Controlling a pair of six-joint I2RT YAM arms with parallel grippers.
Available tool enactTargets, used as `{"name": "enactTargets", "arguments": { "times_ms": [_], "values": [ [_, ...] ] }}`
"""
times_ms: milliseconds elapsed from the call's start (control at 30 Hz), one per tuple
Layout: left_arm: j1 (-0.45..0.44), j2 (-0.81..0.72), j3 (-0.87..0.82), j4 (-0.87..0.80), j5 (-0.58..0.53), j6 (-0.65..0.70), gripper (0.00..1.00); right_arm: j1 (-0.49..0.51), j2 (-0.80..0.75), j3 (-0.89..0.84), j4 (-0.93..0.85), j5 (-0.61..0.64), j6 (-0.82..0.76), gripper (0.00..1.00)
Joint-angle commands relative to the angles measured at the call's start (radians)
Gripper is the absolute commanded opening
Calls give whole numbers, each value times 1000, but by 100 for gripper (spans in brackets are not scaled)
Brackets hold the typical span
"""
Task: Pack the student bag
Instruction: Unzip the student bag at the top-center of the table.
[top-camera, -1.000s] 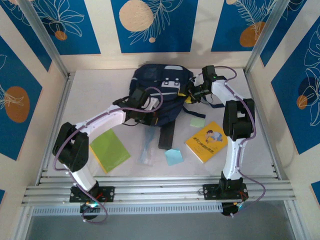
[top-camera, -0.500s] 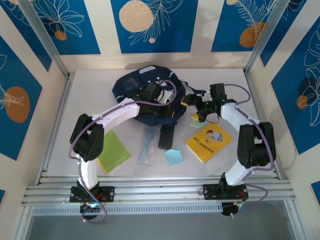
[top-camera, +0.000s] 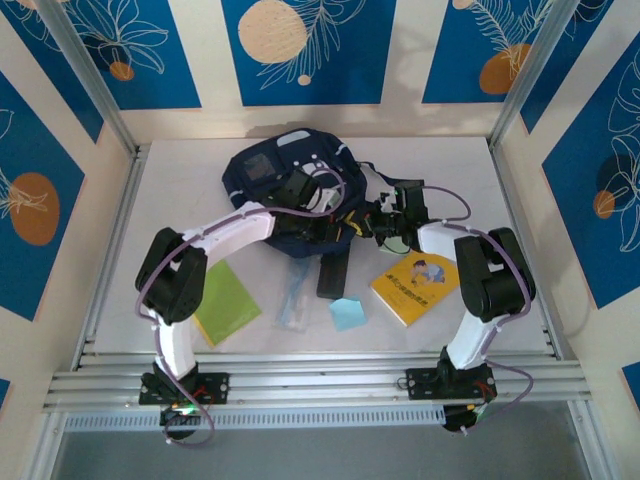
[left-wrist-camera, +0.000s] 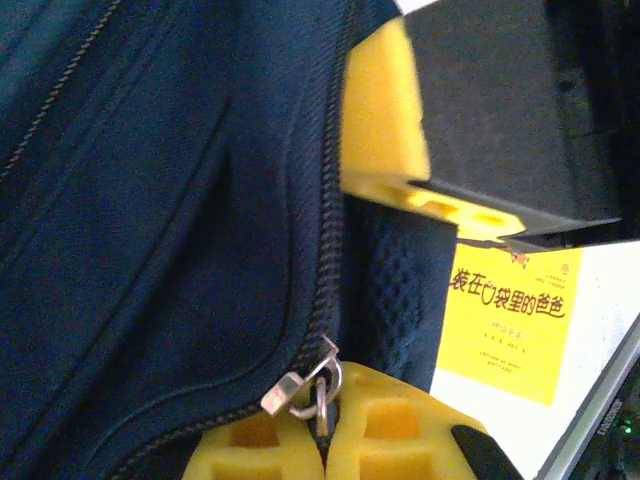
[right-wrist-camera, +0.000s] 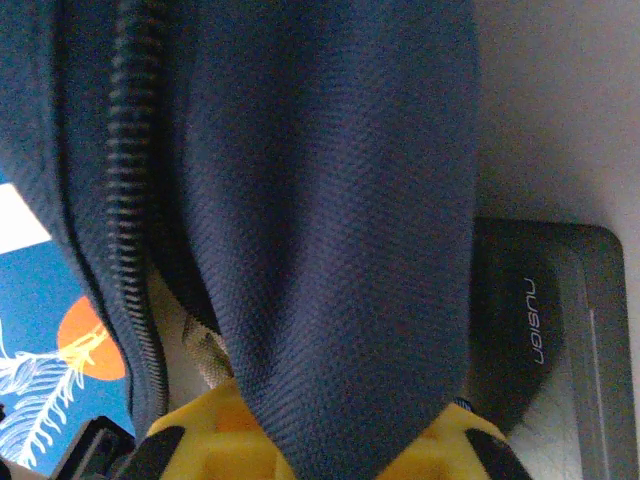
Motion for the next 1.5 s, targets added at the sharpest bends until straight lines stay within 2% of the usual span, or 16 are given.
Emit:
{"name": "enactTargets", "arguments": {
  "times_ms": [0, 200, 400, 533, 633, 767, 900, 1200, 1267, 1367, 1467],
  "values": [
    [37, -116, -46, -102, -25, 45, 0, -30, -49, 6, -8, 106, -51, 0],
    [92, -202, -164, -241, -96, 86, 0, -35, -95, 27, -124, 157, -168, 0],
    [192, -231, -228, -309, -103, 119, 0, -43, -107, 92, -261, 176, -307, 0],
    [219, -238, -221, -362, -54, 148, 0, -56, -125, 131, -363, 267, -405, 0],
    [219, -225, -217, -390, 11, 160, 0, -93, -126, 122, -327, 222, -407, 0],
    [241, -200, -228, -382, -98, 189, 0, -121, -117, 139, -322, 111, -469, 0],
    [311, -130, -194, -377, -251, 270, 0, -130, -108, 186, -440, 79, -596, 0],
    [365, -18, -85, -176, -693, 500, 0, -166, -109, 207, -491, -11, -679, 0],
    [392, 15, -58, -127, -785, 501, 0, -164, -106, 213, -491, -36, -688, 0],
    [418, 61, -7, -115, -856, 446, 0, -152, -100, 222, -483, -64, -687, 0],
    [424, 74, 7, -105, -841, 393, 0, -124, -95, 224, -463, -88, -680, 0]
  ]
}}
